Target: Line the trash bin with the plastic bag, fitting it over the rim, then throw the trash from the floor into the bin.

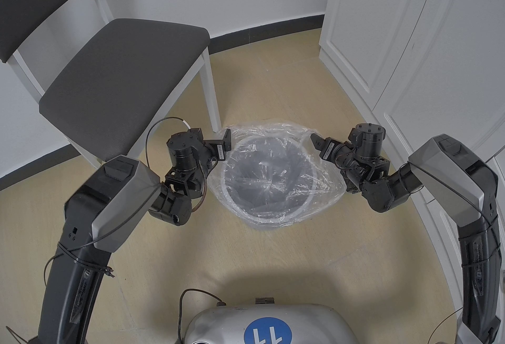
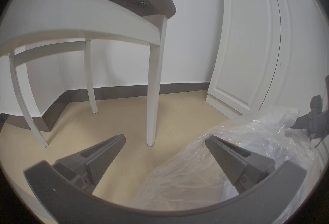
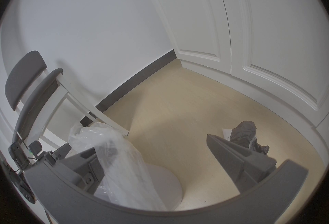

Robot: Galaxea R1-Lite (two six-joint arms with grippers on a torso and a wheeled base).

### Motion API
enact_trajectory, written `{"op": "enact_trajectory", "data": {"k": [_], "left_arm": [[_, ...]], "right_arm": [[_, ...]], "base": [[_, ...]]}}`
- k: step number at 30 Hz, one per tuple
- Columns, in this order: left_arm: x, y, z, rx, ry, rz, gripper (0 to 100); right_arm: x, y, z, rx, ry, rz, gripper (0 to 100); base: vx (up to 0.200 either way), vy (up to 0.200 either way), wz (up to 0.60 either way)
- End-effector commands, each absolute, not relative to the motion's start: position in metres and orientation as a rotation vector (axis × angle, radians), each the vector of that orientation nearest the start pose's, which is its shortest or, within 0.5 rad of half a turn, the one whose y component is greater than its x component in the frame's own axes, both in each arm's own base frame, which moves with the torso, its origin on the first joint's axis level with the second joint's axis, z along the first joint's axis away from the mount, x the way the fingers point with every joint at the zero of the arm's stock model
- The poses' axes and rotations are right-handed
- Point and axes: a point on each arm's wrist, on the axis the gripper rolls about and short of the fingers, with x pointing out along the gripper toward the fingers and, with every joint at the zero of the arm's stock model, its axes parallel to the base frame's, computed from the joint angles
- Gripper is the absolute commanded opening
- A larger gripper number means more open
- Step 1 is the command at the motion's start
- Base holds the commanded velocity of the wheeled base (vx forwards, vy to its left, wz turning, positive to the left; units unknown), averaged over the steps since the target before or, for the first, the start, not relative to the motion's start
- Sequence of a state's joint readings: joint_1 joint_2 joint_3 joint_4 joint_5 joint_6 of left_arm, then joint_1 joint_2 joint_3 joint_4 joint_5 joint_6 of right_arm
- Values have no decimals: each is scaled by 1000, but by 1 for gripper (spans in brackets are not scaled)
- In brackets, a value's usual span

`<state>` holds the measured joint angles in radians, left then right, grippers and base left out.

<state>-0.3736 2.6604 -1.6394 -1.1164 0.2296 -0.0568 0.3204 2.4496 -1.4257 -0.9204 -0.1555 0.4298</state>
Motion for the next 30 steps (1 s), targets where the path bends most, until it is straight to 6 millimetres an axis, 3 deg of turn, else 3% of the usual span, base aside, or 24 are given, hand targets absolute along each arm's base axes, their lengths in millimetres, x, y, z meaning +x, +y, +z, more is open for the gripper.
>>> {"op": "enact_trajectory", "data": {"k": [1,18,25,30], "left_arm": [[495,-198,15,-81,-75,-151,100],[515,-196,1,-79,-66,-134,100],[510,-194,11,-88,-69,-131,100],[493,-196,15,-78,-38,-141,100]], "right_arm": [[476,146,52,405,141,130,100],[508,149,23,415,133,113,100],[501,147,28,418,139,109,100],[494,146,37,420,131,113,100]], "base": [[0,0,0],[0,0,0],[0,0,0],[0,0,0]]}}
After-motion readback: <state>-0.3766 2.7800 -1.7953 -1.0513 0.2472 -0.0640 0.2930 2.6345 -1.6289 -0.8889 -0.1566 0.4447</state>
